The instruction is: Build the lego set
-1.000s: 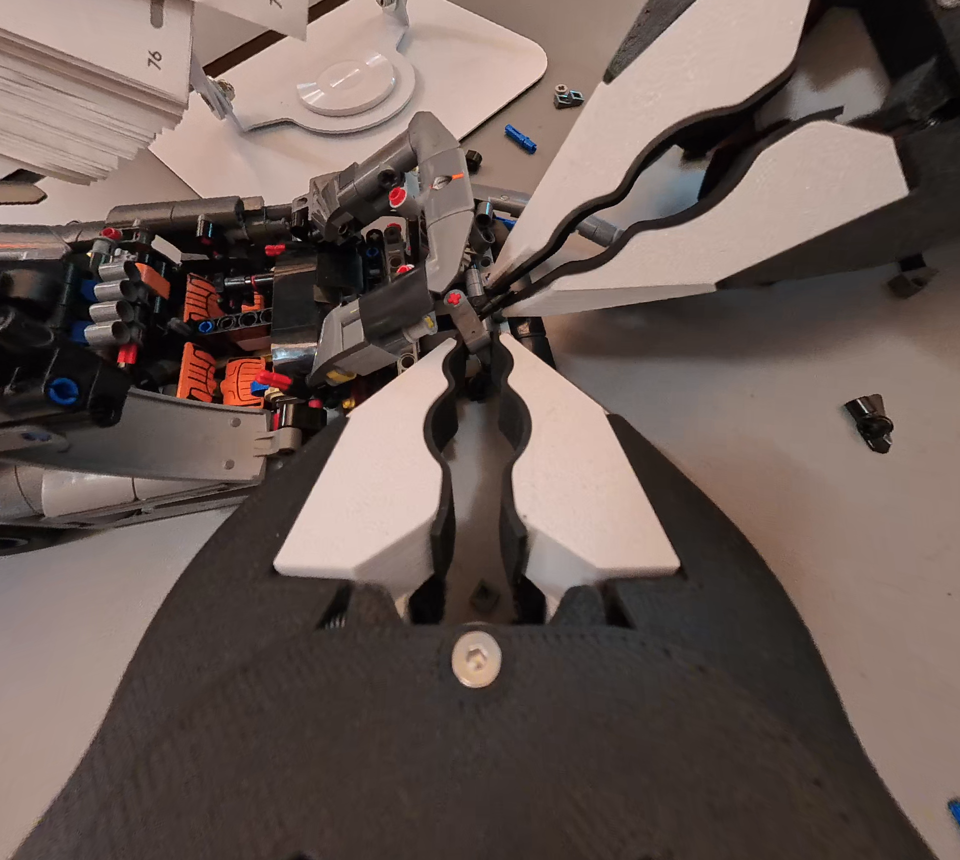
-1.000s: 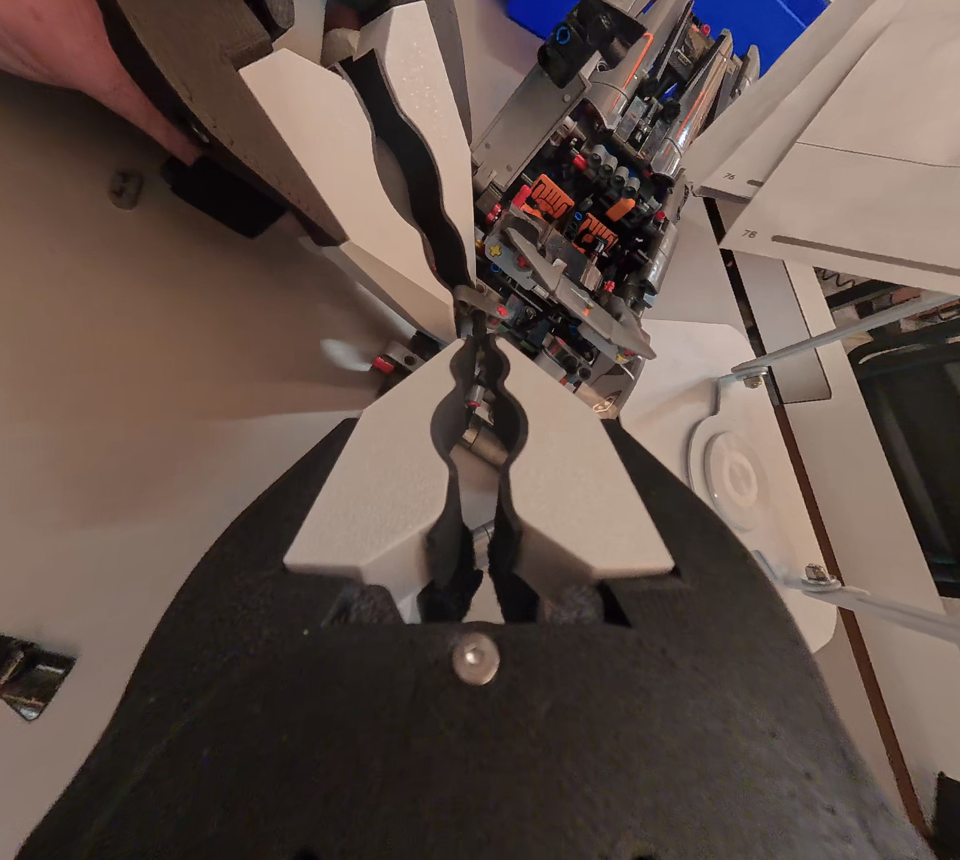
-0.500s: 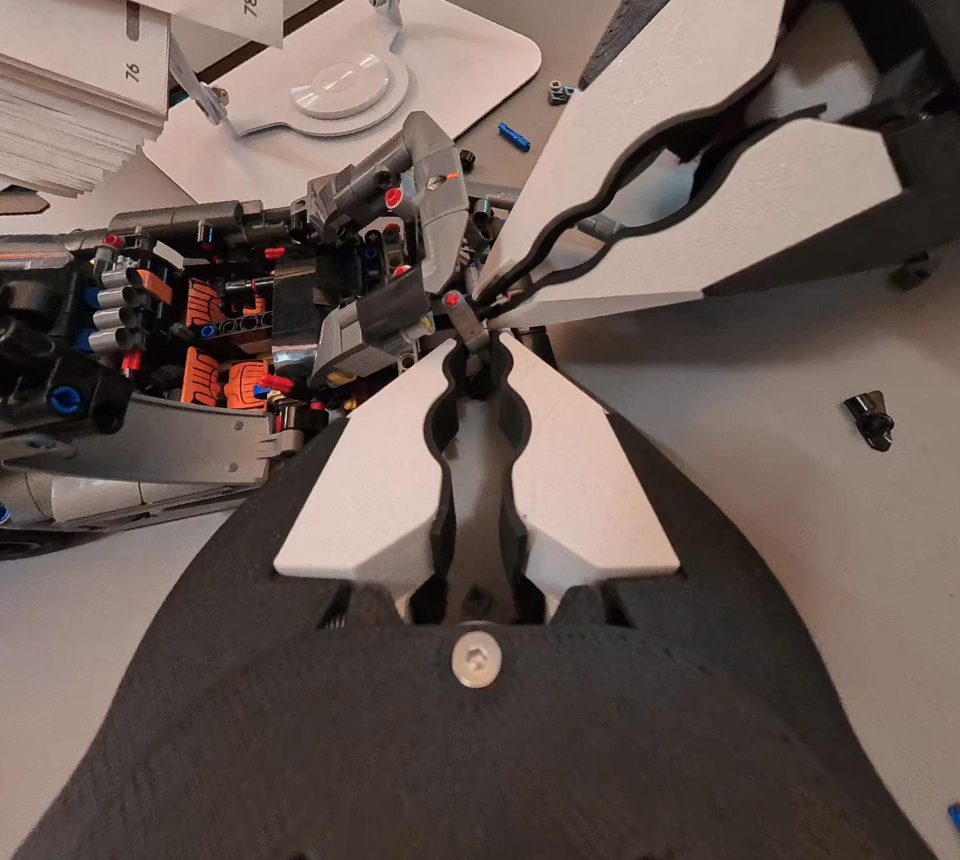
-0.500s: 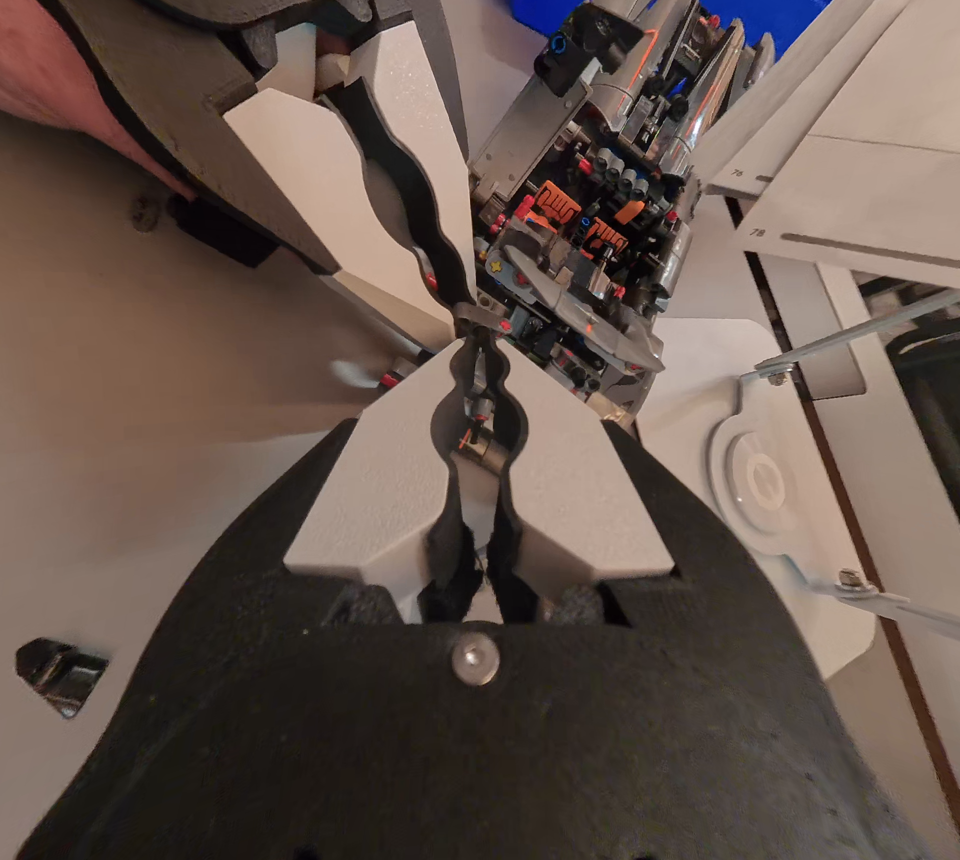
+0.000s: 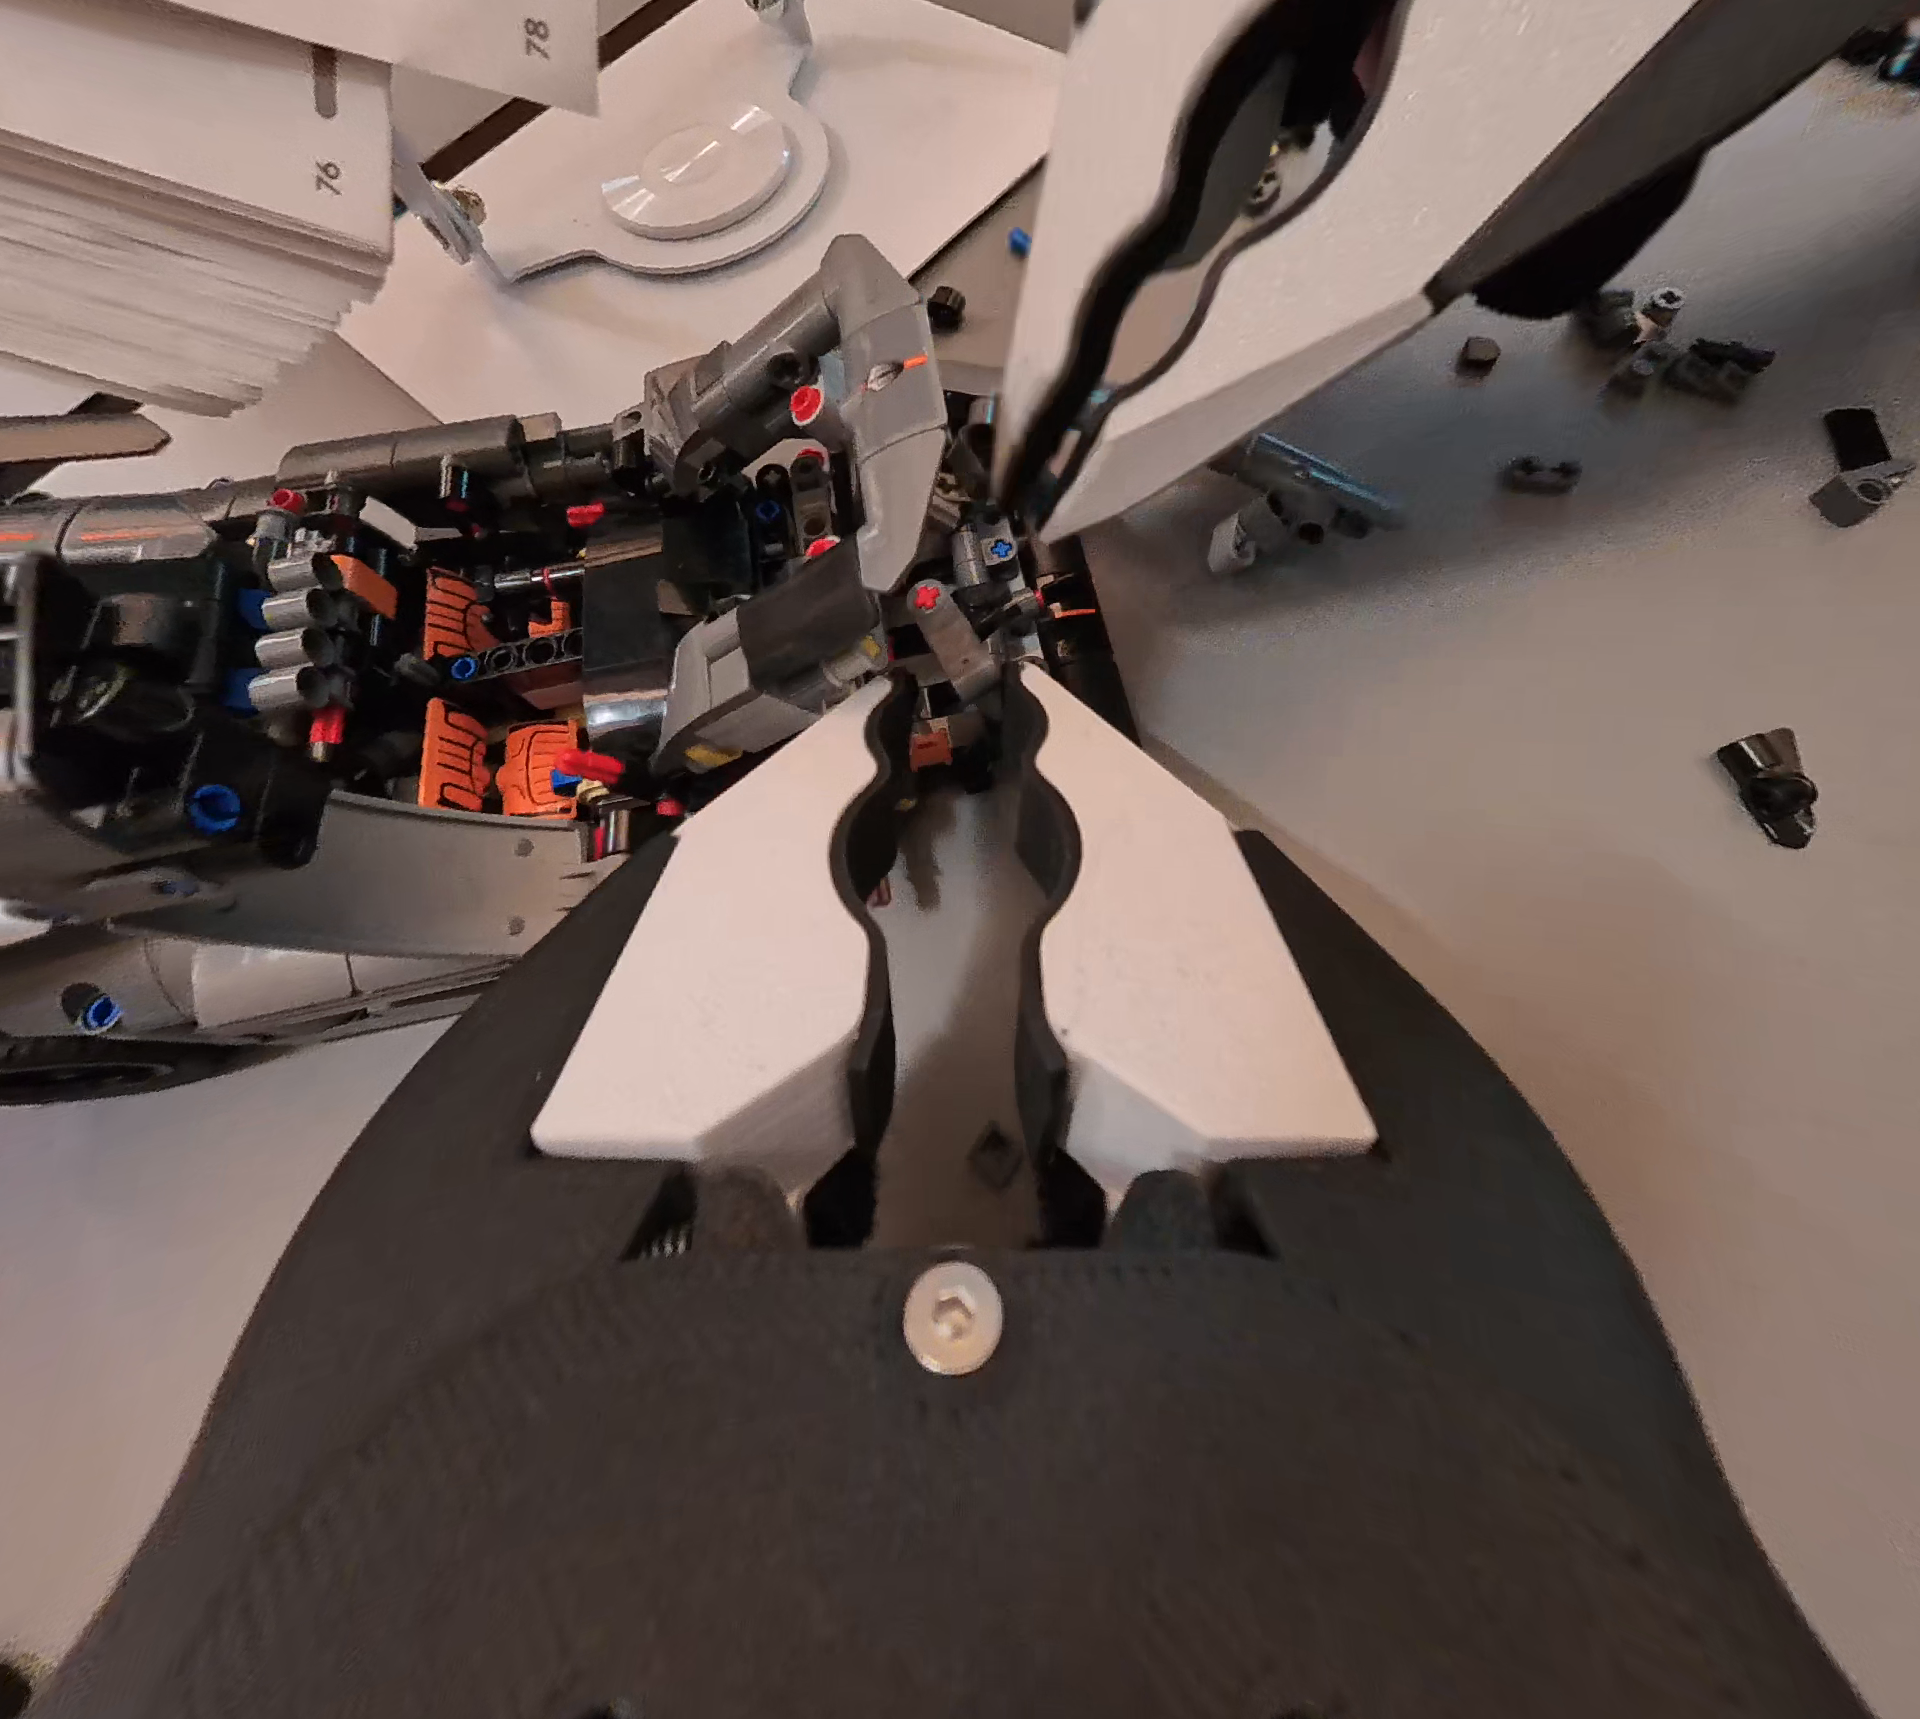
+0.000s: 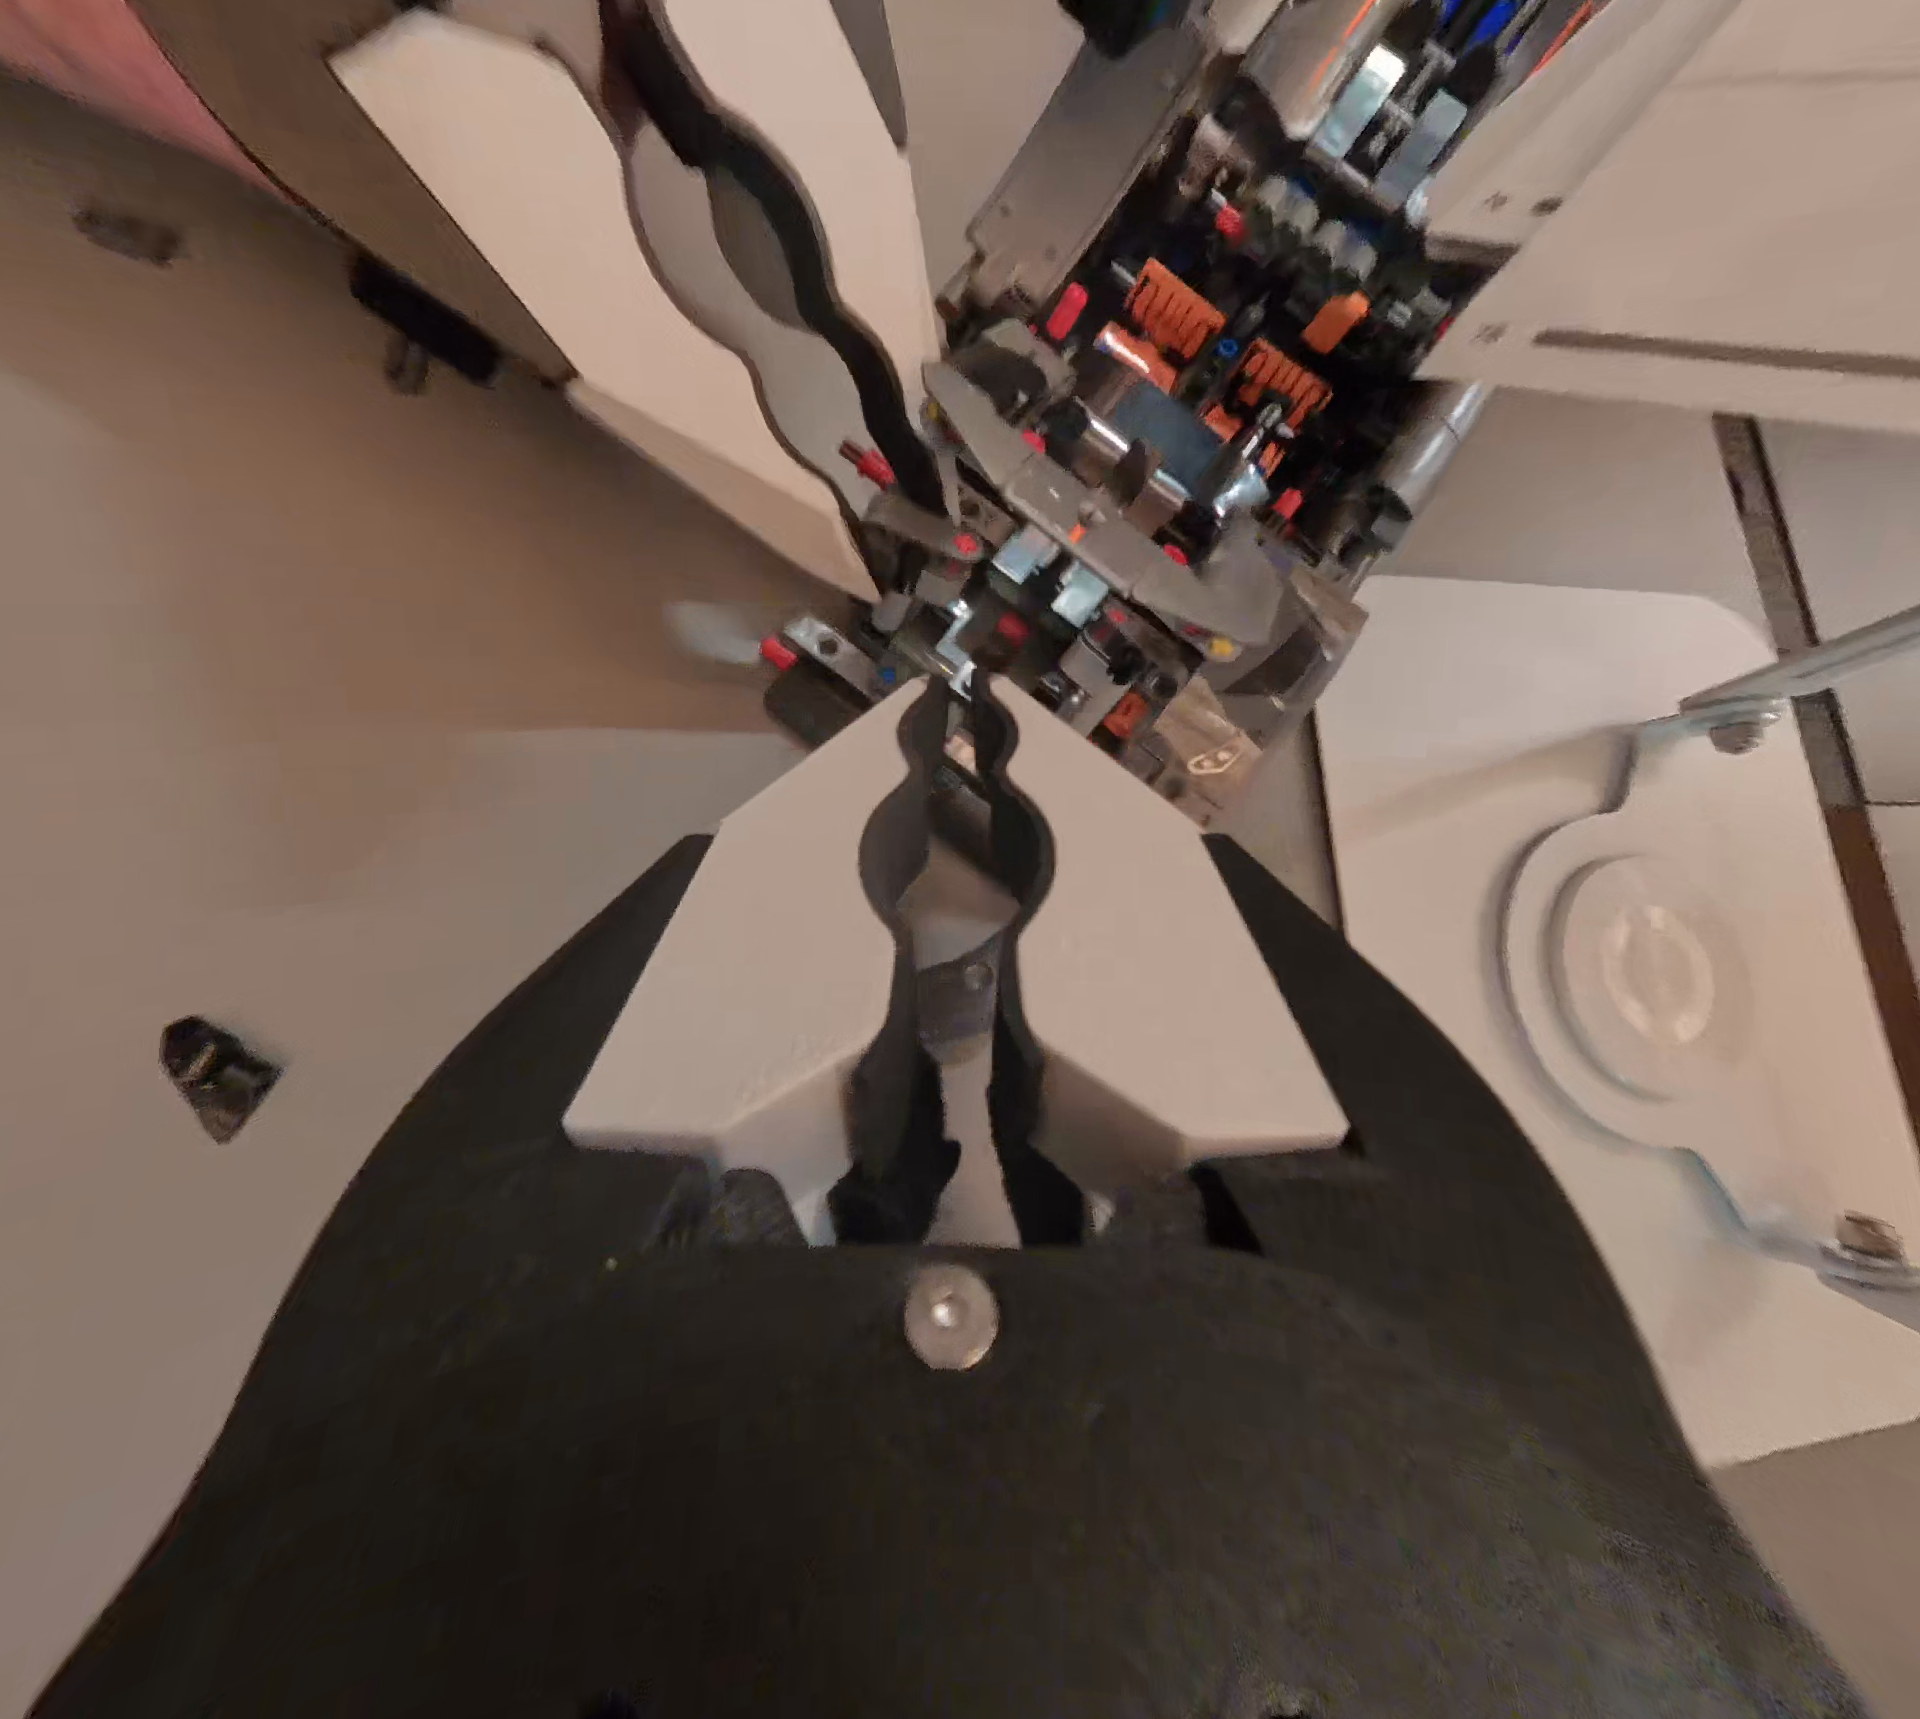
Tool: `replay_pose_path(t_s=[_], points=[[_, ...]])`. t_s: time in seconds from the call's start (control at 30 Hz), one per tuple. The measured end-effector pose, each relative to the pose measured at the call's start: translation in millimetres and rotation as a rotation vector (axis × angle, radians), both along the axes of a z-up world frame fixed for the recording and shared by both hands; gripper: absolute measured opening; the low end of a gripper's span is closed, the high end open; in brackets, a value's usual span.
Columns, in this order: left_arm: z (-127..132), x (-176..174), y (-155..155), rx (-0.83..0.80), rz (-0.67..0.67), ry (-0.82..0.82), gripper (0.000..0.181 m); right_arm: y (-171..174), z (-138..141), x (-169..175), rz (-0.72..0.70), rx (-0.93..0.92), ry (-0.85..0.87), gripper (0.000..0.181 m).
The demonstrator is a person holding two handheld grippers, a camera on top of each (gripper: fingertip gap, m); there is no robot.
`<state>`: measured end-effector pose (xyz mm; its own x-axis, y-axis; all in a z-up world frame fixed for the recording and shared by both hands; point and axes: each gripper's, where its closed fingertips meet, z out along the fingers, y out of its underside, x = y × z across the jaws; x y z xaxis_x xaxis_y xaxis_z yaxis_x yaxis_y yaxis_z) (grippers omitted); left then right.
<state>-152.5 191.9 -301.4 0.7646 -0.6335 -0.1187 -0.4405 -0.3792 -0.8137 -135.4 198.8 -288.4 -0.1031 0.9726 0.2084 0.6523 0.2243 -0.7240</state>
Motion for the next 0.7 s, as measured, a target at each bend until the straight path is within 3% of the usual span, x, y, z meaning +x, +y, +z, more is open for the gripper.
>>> replay_pose_path(t_s=[0.2,0.3,0.43,0.7], points=[[10.5,-10.6,-6.9,0.073,-0.031,0.155,0.008,4.8,-16.7,2.6,-0.003,0.054,-0.06,0.004],[18.6,4.4,-16.3,0.19,-0.139,0.251,0.007,4.9,-23.2,2.0,0.003,0.066,-0.076,0.004],[12.5,9.2,-13.9,0.272,-0.154,0.427,0.0,3.1,-25.9,0.3,0.009,0.082,-0.082,0.002],[9.1,-6.8,-2.1,0.233,-0.046,0.393,0.0,2.8,-27.3,0.8,0.003,0.044,-0.087,0.0]])
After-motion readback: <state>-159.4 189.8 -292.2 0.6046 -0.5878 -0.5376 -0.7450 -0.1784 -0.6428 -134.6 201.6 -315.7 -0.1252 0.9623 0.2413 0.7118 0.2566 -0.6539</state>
